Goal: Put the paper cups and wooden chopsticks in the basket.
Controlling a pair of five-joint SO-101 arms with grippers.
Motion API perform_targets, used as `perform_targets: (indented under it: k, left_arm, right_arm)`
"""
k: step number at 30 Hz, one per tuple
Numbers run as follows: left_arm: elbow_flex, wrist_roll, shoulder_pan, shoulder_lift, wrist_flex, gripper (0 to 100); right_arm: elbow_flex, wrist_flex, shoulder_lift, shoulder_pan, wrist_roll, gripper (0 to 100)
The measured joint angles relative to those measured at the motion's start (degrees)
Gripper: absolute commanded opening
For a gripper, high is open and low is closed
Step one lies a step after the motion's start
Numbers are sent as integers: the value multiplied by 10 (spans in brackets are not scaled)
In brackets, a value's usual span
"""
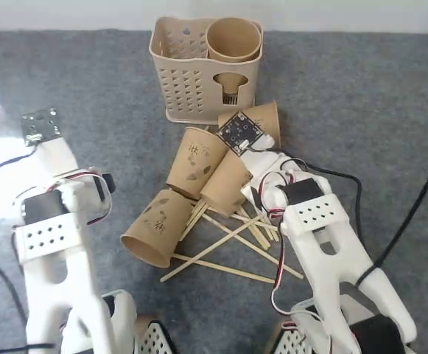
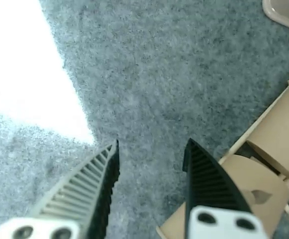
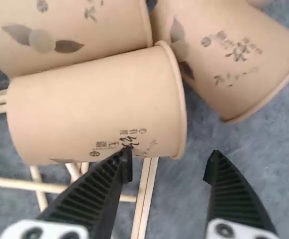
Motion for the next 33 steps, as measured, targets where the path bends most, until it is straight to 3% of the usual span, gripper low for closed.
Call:
perform_targets:
  k: [7, 10, 13, 17, 23, 33]
  left_arm:
    - [0, 0, -1, 0, 0, 200]
    - [0, 3, 4, 0, 0, 200]
    - [5, 0, 20, 0, 0, 200]
    - [9, 0, 34, 0, 0, 200]
    - [9, -29, 40, 0, 4, 200]
    - [-36, -80, 50, 0, 174, 201]
  right_arm:
    - [0, -77, 103, 1, 0, 243]
    - [0, -117, 147, 0, 4, 164]
    - [0, -138, 161, 0, 47, 13]
    - [0, -124, 160, -2, 94, 14]
    - [0, -16, 60, -3, 89, 8]
    - [107, 31, -169, -55, 33, 8]
